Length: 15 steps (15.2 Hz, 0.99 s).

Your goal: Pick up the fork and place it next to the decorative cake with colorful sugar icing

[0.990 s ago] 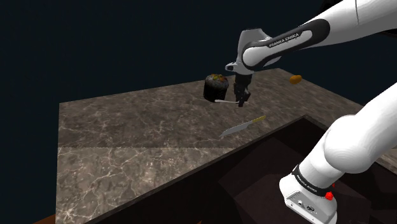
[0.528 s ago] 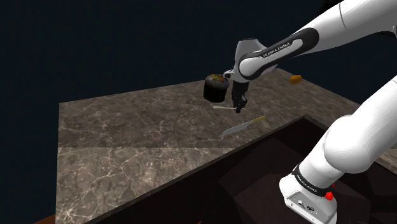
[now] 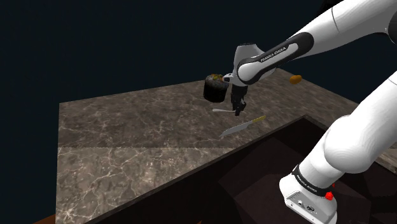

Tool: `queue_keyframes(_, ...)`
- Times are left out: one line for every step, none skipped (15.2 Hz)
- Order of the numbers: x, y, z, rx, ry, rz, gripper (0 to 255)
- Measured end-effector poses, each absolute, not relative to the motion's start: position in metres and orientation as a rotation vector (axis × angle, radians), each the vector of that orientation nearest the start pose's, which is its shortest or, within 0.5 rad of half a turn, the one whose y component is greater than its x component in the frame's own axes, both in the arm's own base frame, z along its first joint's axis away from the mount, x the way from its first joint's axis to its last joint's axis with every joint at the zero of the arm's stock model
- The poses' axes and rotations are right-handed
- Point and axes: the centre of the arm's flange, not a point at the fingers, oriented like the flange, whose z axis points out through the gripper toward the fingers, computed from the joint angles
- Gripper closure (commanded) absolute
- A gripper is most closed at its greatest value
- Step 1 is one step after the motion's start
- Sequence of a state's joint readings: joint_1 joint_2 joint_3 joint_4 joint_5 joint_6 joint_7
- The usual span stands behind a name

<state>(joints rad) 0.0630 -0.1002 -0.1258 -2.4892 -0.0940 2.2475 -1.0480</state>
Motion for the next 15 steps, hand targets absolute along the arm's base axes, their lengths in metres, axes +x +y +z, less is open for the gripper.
queue_keyframes(0.444, -0.03, 0.313, -2.687, -1.558, 0.234, 255)
queue_keyframes(0.444, -0.03, 0.313, -2.687, -1.558, 0.234, 0)
queue_keyframes(0.444, -0.03, 0.313, -2.687, -1.558, 0.234, 0)
queue_keyframes(0.444, -0.03, 0.313, -2.687, -1.558, 0.233, 0)
queue_keyframes(0.444, -0.03, 0.313, -2.687, -1.558, 0.233, 0)
queue_keyframes(0.444, -0.03, 0.313, -2.687, -1.558, 0.233, 0)
queue_keyframes(0.444, -0.03, 0.313, -2.687, -1.558, 0.233, 0)
queue_keyframes(0.444, -0.03, 0.313, -2.687, -1.558, 0.233, 0)
queue_keyframes(0.444, -0.029, 0.319, -2.688, -1.558, 0.233, 0)
queue_keyframes(0.448, -0.031, 0.328, -2.688, -1.558, 0.232, 0)
queue_keyframes(0.449, -0.028, 0.338, -2.688, -1.558, 0.231, 0)
queue_keyframes(0.451, -0.027, 0.35, -2.688, -1.559, 0.231, 0)
queue_keyframes(0.452, -0.027, 0.356, -2.688, -1.559, 0.231, 0)
queue_keyframes(0.452, -0.027, 0.359, -2.688, -1.559, 0.232, 0)
queue_keyframes(0.452, -0.027, 0.361, -2.688, -1.558, 0.232, 0)
